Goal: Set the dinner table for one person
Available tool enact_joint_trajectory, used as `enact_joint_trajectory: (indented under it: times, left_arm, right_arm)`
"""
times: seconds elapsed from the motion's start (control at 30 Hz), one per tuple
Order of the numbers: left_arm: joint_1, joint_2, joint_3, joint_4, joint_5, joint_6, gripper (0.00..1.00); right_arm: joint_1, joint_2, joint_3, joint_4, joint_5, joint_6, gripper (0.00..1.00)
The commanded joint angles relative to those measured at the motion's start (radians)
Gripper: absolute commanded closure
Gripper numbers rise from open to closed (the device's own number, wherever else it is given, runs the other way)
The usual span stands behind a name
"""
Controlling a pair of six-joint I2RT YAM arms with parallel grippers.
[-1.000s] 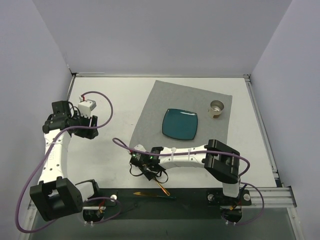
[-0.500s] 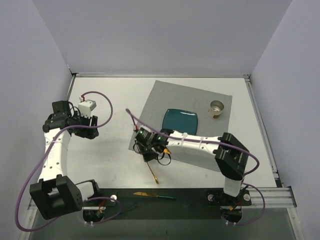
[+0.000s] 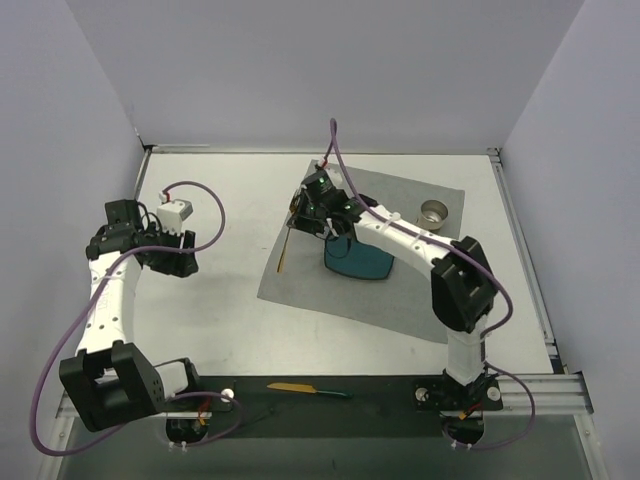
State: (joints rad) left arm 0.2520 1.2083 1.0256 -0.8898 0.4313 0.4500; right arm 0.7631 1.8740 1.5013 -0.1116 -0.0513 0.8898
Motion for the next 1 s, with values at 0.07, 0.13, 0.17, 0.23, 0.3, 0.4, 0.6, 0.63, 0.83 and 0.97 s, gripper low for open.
enact_joint_trajectory:
  times: [0.07, 0.13, 0.17, 0.23, 0.3, 0.4, 0.6, 0.63, 0.83, 0.97]
  left_arm:
    - [0.007, 0.017, 0.054, -0.006, 0.035, 0.0, 0.35]
    - [0.007, 0.022, 0.056, -0.006, 0.029, -0.001, 0.35]
    - [0.007, 0.022, 0.056, -0.005, 0.023, 0.0, 0.35]
    - [0.009, 0.023, 0.054, -0.006, 0.021, 0.004, 0.35]
    - [0.009, 0.03, 0.047, -0.005, 0.02, 0.006, 0.35]
    - [0.009, 0.04, 0.041, 0.006, 0.021, 0.001, 0.35]
    - [0.013, 0.042, 0.037, 0.014, 0.024, -0.001, 0.35]
    - [0.013, 0.042, 0.034, 0.014, 0.024, 0.0, 0.35]
    - [0.015, 0.042, 0.031, 0.012, 0.024, 0.001, 0.35]
    - [0.015, 0.039, 0.03, 0.014, 0.027, -0.002, 0.35]
  right_arm:
    - [-0.053, 0.206, 0.233, -0.059, 0.042, 0.047, 1.0]
    - [-0.054, 0.269, 0.311, -0.126, 0.08, 0.023, 1.0]
    - [-0.054, 0.281, 0.33, -0.154, 0.096, 0.011, 1.0]
    - [-0.054, 0.29, 0.333, -0.184, 0.122, -0.011, 1.0]
    - [-0.057, 0.284, 0.301, -0.186, 0.154, -0.02, 1.0]
    - [-0.067, 0.283, 0.287, -0.2, 0.162, -0.032, 1.0]
    - [-0.08, 0.292, 0.269, -0.221, 0.16, -0.035, 1.0]
    - [-0.088, 0.304, 0.273, -0.224, 0.159, -0.037, 1.0]
    - [-0.1, 0.379, 0.374, -0.299, 0.131, -0.078, 1.0]
    - [-0.117, 0.396, 0.367, -0.316, 0.123, -0.057, 1.0]
